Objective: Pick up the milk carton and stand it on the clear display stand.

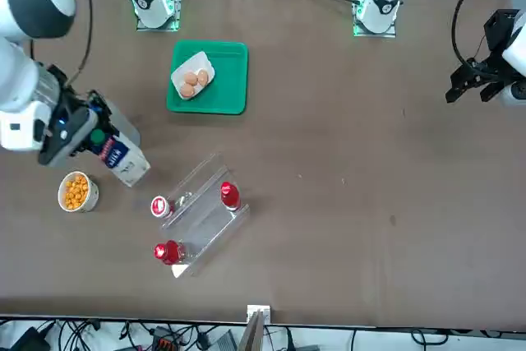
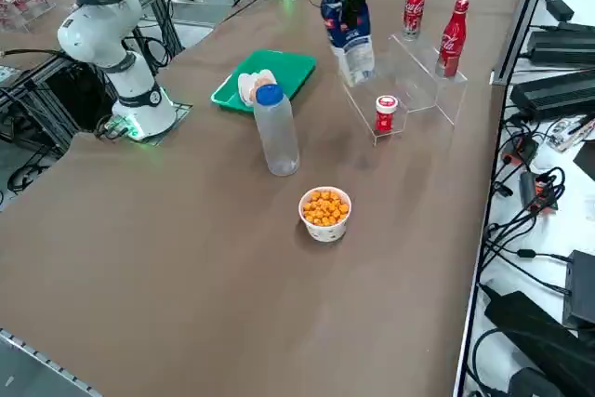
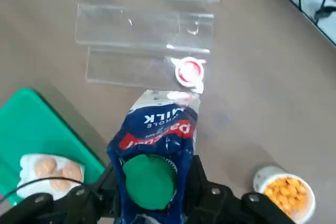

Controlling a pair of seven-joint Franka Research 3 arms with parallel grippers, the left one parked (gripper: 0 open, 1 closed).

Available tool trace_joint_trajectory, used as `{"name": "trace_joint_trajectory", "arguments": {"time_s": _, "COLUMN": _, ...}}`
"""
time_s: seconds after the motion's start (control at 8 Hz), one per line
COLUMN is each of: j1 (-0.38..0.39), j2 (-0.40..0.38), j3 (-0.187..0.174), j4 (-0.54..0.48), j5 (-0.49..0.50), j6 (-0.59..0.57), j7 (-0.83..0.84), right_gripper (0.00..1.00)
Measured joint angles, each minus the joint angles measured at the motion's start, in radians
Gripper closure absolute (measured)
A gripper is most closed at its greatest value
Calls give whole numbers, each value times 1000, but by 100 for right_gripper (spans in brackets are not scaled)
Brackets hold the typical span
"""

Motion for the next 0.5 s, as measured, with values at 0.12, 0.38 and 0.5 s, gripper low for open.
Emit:
{"name": "trace_joint_trajectory", "arguments": {"time_s": 0.12, "j1": 32, "j2": 25, "j3": 0, "j4": 0, "j5": 2, "j6": 43, "j7": 42, "right_gripper": 47}}
{"name": "trace_joint_trajectory", "arguments": {"time_s": 0.38, "j1": 75, "j2": 70, "j3": 0, "j4": 1, "j5": 36, "j6": 118, "j7": 93, "right_gripper": 47}}
{"name": "trace_joint_trajectory", "arguments": {"time_s": 0.5, "j1": 89, "j2": 88, "j3": 0, "j4": 2, "j5": 52, "j6": 149, "j7": 117, "right_gripper": 47}}
